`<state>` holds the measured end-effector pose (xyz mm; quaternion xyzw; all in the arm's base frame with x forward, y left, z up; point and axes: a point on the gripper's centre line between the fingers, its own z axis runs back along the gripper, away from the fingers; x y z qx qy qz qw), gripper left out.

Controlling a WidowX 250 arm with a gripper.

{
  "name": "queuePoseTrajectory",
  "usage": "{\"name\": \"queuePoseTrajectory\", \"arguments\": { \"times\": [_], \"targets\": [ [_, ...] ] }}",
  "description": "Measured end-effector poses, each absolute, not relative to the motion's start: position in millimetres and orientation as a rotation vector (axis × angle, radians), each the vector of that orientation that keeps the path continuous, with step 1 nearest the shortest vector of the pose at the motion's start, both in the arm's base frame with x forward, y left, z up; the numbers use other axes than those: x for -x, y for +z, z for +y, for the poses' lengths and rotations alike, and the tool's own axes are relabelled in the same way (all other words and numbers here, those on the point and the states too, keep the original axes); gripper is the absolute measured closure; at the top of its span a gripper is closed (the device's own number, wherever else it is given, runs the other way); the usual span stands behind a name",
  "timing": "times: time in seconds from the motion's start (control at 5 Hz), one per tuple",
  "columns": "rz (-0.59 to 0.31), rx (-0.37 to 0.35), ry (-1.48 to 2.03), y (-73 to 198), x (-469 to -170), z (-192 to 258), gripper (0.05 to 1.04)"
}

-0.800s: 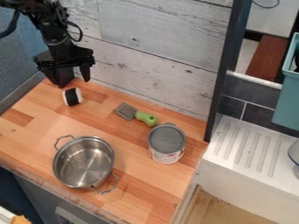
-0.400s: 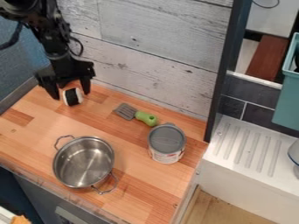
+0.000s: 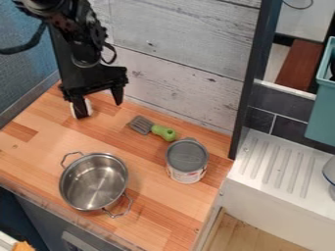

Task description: Move the spatula to the bottom side of the board

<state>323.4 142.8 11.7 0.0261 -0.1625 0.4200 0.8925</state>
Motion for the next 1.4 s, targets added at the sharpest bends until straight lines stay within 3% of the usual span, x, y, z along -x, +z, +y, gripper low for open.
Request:
{"name": "queuePoseTrajectory", "arguments": {
  "times": [0.6,0.8,1.2,1.4],
  "targets": [
    [-0.400,-0.067,1.193,15,-339,81,0.083],
    [-0.409,0.022,1.252,13,-347,69,0.083],
    [-0.338,0.096,1.317,-12,-363,59,0.083],
    [-0.318,0.091,1.318,-21,-369,59,0.083]
  ]
}}
